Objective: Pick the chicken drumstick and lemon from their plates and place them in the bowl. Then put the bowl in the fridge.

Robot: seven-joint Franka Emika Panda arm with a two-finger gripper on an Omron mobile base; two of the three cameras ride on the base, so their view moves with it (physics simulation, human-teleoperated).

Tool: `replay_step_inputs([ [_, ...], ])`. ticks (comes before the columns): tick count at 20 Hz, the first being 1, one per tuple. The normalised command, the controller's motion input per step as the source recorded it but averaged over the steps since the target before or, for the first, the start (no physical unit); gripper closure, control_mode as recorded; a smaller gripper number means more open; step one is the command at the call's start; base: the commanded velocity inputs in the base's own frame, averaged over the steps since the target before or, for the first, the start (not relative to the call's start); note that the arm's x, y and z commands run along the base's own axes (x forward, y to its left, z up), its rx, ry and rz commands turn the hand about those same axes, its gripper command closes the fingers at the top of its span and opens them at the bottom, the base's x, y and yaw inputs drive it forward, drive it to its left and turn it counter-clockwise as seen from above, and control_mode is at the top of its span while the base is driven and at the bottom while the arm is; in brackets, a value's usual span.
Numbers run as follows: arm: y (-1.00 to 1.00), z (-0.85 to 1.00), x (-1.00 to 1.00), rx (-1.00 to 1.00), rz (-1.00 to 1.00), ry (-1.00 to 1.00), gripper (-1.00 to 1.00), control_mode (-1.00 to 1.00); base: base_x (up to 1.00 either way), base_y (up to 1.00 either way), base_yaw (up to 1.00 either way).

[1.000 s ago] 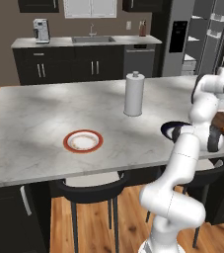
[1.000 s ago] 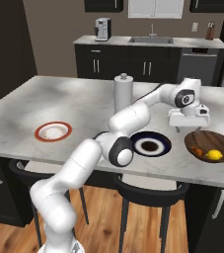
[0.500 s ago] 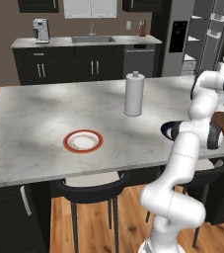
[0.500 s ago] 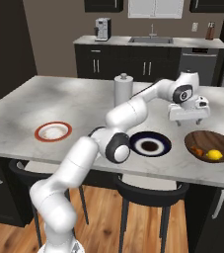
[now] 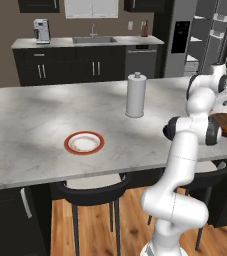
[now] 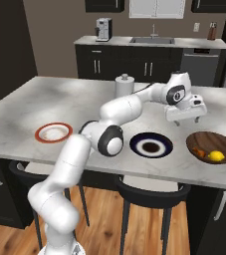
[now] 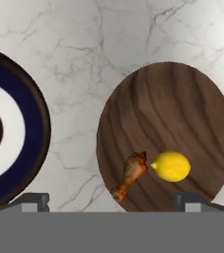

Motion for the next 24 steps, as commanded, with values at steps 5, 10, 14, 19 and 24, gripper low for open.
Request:
replay_step_inputs([
  [5, 0.02, 0.00, 0.05, -0.08, -0.01, 0.06, -1.00, -1.00, 0.00, 0.00, 0.00],
  [10, 0.02, 0.05, 0.09, -0.02, -0.05, 0.25, -1.00, -1.00, 0.00, 0.00, 0.00],
  [14, 0.02, -0.02, 0.04, -0.05, -0.05, 0.22, -1.00, -1.00, 0.00, 0.00, 0.00],
  [19, -0.05, 0.00, 0.04, 0.00, -0.02, 0.11, -1.00, -1.00, 0.00, 0.00, 0.00],
  [24, -0.13, -0.05, 0.00, 0.00, -0.02, 0.20, -1.00, -1.00, 0.00, 0.00, 0.00],
])
